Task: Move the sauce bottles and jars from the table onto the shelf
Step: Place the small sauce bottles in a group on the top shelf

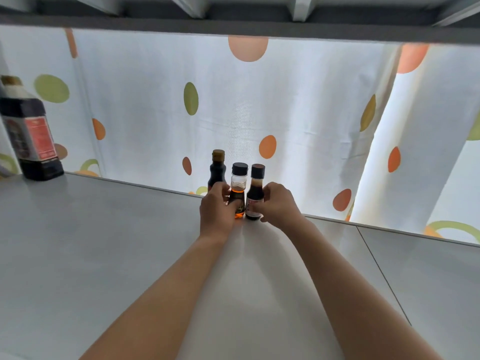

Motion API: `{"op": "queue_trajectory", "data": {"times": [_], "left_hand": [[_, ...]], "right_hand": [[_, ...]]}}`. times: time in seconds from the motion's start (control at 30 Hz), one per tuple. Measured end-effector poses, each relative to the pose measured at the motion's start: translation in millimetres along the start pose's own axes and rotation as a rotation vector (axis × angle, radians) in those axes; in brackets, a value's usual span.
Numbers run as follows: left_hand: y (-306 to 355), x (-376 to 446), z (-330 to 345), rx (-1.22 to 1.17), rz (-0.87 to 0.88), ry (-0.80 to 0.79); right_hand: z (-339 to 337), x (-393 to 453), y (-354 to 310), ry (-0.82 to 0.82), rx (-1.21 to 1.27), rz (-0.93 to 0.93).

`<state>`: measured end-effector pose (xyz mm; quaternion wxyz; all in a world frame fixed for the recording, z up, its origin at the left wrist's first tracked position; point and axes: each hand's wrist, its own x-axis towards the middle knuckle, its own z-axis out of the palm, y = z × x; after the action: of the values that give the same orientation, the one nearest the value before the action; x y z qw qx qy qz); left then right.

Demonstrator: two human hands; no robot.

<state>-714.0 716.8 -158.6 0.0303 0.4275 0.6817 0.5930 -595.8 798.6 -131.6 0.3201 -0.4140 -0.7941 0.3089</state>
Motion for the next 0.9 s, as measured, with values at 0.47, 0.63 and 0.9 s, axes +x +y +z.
{"op": "queue_trajectory", "data": {"times": [0.47, 0.63, 0.9], "left_hand": [[-14.8, 10.6, 8.8, 0.152, -0.037, 0.011], [-17.9, 12.7, 8.5, 0.158, -0.056, 0.004], [-20.7, 13.0, 9.3, 0.124, -0.078, -0.007]], "right_hand": [[27.2, 1.9, 9.1, 0.118, 0.123, -0.022], [33.3, -4.0, 14.9, 0.15, 0.123, -0.003], [37.6, -3.8, 17.9, 0.167, -0.011, -0.04]]}}
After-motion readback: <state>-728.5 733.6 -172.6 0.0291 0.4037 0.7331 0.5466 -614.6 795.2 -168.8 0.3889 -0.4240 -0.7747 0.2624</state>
